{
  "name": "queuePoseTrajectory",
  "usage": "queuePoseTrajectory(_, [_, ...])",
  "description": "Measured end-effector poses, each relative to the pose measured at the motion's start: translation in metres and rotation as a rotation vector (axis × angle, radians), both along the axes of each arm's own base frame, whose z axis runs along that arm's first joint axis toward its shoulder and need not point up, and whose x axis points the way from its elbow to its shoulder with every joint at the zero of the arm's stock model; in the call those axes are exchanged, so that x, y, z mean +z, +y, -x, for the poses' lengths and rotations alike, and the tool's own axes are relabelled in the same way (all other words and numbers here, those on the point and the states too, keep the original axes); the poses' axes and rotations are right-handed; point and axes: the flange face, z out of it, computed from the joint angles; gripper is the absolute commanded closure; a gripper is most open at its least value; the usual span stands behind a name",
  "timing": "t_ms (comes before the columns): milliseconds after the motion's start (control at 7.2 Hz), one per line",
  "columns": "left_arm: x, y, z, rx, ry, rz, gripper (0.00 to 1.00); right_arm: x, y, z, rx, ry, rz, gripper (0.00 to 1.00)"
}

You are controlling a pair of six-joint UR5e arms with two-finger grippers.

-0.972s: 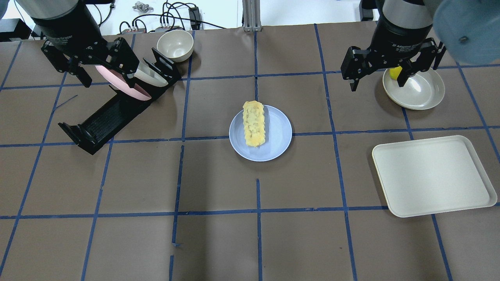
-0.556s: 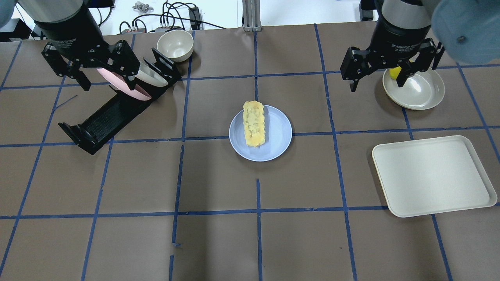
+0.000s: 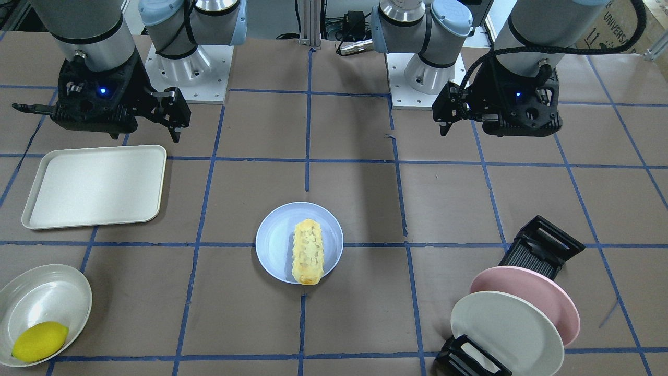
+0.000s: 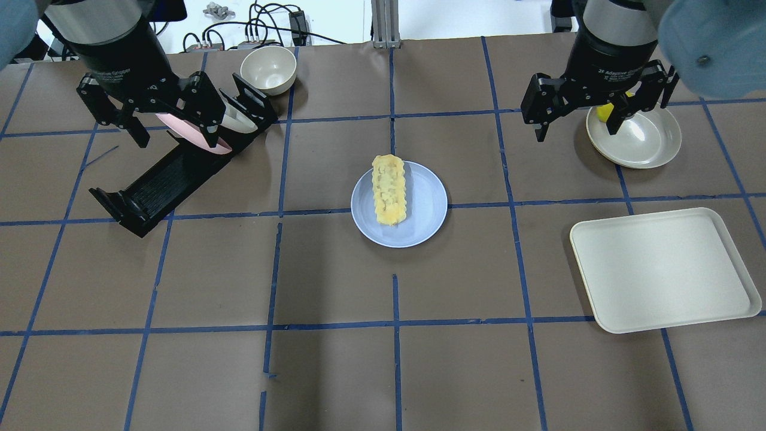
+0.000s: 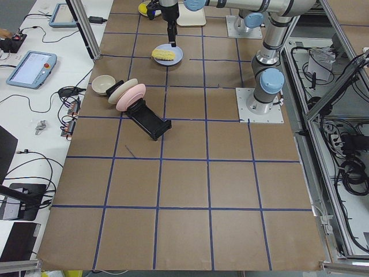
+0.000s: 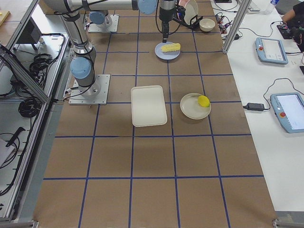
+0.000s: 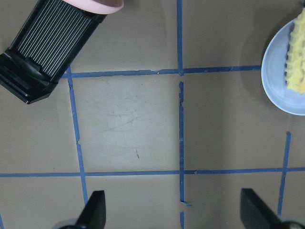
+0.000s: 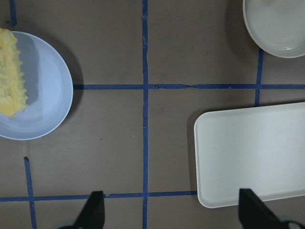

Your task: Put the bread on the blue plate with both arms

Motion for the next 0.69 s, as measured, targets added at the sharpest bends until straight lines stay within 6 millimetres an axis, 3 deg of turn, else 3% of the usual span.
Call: queuePoseTrajectory(694, [-0.0012, 0.0017, 0.0034, 0.042, 0.006, -0.02, 0.0, 0.0003, -0.0013, 0.0004, 0.002, 0.004, 0.011, 0.0])
